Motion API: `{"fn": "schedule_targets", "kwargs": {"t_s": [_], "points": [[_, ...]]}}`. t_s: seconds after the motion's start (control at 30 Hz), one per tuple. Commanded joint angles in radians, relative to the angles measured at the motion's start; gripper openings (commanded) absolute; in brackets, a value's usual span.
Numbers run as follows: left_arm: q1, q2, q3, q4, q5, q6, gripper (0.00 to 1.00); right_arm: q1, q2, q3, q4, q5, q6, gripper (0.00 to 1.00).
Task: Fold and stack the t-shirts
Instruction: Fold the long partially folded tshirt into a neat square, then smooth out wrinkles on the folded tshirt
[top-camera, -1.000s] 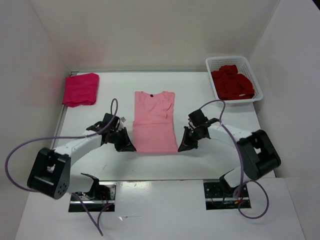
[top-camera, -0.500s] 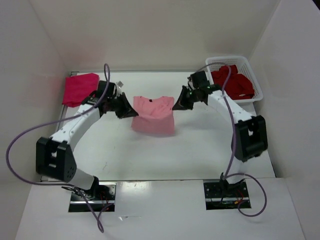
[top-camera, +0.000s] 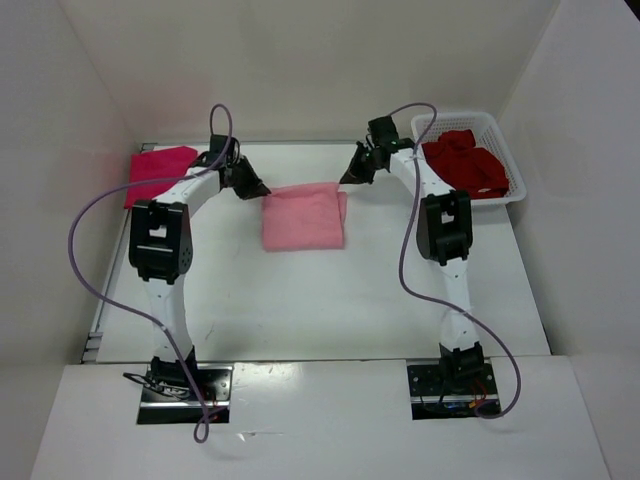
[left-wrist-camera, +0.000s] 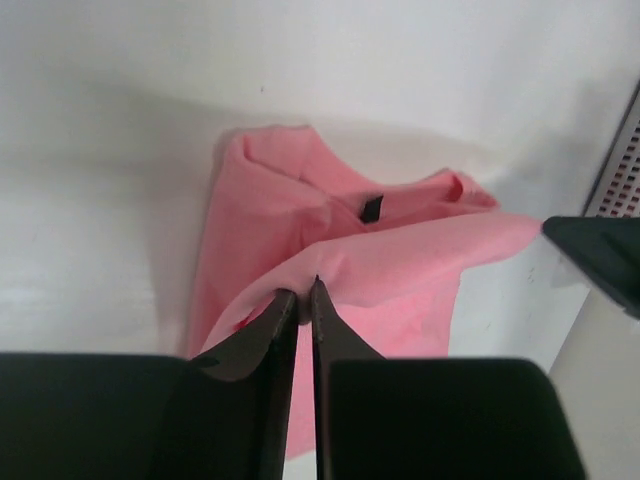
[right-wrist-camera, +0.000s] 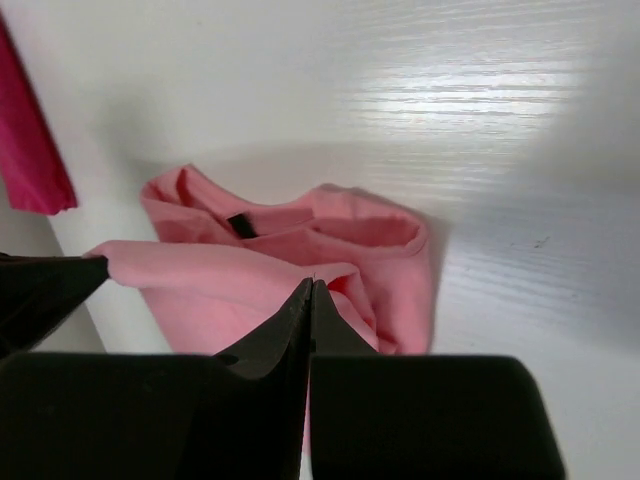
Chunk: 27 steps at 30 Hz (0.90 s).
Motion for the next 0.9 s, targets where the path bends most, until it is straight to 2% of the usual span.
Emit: {"fn": "schedule_targets", "kwargs": {"t_s": [0.0, 0.03, 0.13, 0.17, 0.2, 0.27, 0.37, 0.47, 0.5, 0.57, 0.63, 0.77, 0.87], "points": [[-0.002, 0.042, 0.092, 0.059, 0.017, -0.008, 0.16, 0.002, 0.011, 0.100, -0.051, 0.043, 0.000, 0.00], [-0.002, 0.042, 0.092, 0.074, 0.017, -0.008, 0.26, 0.002, 0.020, 0.127, -0.064, 0.043, 0.000, 0.00], [-0.002, 0.023, 0.092, 0.115, 0.029, -0.017, 0.42, 0.002, 0.002, 0.167, -0.095, 0.063, -0.011, 0.01], [-0.002, 0.005, 0.092, 0.115, 0.029, -0.017, 0.49, 0.002, 0.002, 0.177, -0.095, 0.075, -0.011, 0.06], [-0.002, -0.006, 0.102, 0.115, 0.016, -0.017, 0.52, 0.002, -0.010, 0.177, -0.107, 0.075, -0.011, 0.22], [-0.002, -0.052, 0.080, 0.126, 0.004, -0.017, 0.53, 0.002, -0.053, 0.177, -0.107, 0.075, -0.020, 0.35], [-0.002, -0.132, -0.011, 0.186, 0.003, -0.017, 0.53, 0.031, -0.145, 0.073, -0.094, 0.075, -0.043, 0.38], [-0.038, -0.184, -0.129, 0.207, 0.003, -0.007, 0.51, 0.083, -0.257, -0.146, -0.023, 0.057, -0.054, 0.21], [-0.054, -0.184, -0.156, 0.207, 0.003, 0.004, 0.51, 0.099, -0.273, -0.241, 0.023, 0.044, -0.042, 0.11], [-0.102, -0.184, -0.215, 0.207, 0.013, 0.033, 0.51, 0.129, -0.282, -0.301, 0.049, 0.018, -0.033, 0.04], [-0.112, -0.161, -0.291, 0.229, 0.023, 0.033, 0.51, 0.171, -0.282, -0.358, 0.084, -0.003, -0.033, 0.01], [-0.112, -0.149, -0.385, 0.243, 0.023, 0.019, 0.49, 0.182, -0.231, -0.442, 0.122, -0.020, -0.023, 0.00], [-0.112, -0.184, -0.515, 0.292, 0.054, -0.026, 0.49, 0.182, -0.231, -0.537, 0.144, -0.020, -0.023, 0.00]]}}
